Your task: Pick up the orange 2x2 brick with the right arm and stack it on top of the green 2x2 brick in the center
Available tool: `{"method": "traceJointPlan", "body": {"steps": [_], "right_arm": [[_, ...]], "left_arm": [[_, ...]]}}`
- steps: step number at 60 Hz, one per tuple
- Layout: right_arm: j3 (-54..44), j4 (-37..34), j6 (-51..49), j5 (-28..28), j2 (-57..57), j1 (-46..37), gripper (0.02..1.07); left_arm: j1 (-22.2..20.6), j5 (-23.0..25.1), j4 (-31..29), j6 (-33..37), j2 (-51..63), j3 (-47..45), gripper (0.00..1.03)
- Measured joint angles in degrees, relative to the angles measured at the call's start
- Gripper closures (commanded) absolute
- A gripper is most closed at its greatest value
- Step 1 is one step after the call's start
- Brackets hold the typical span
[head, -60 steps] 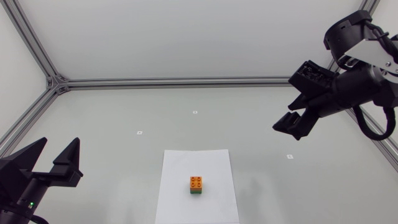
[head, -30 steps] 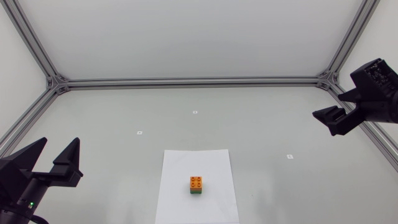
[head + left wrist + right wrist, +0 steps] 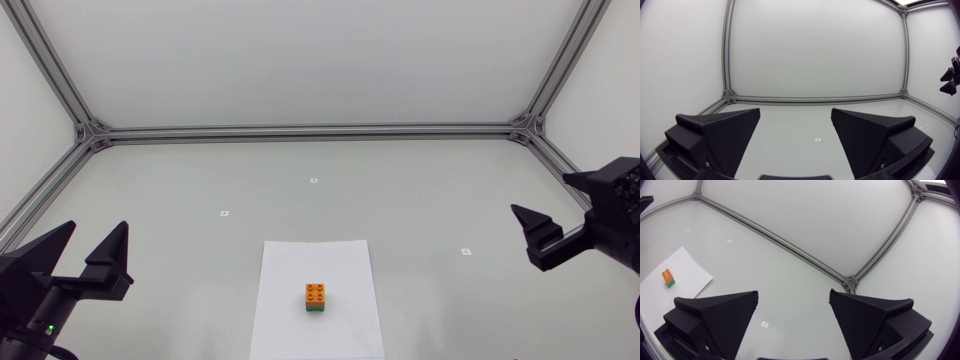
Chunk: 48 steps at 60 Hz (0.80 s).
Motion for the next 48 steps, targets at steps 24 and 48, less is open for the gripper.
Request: {"method": "traceJointPlan", "body": {"steps": [24,48], "right_arm": [[-12.92,10.25,11.23,3.54,-13.03,3.52,0.06],[-21.38,15.67,22.73,6.36,-23.12,5.51,0.06]], "left_arm": [[0.00,0.00,0.00,0.02,0.00,0.00,0.04],[-0.02,0.00,0.00,0.02,0.00,0.00,0.04]]}}
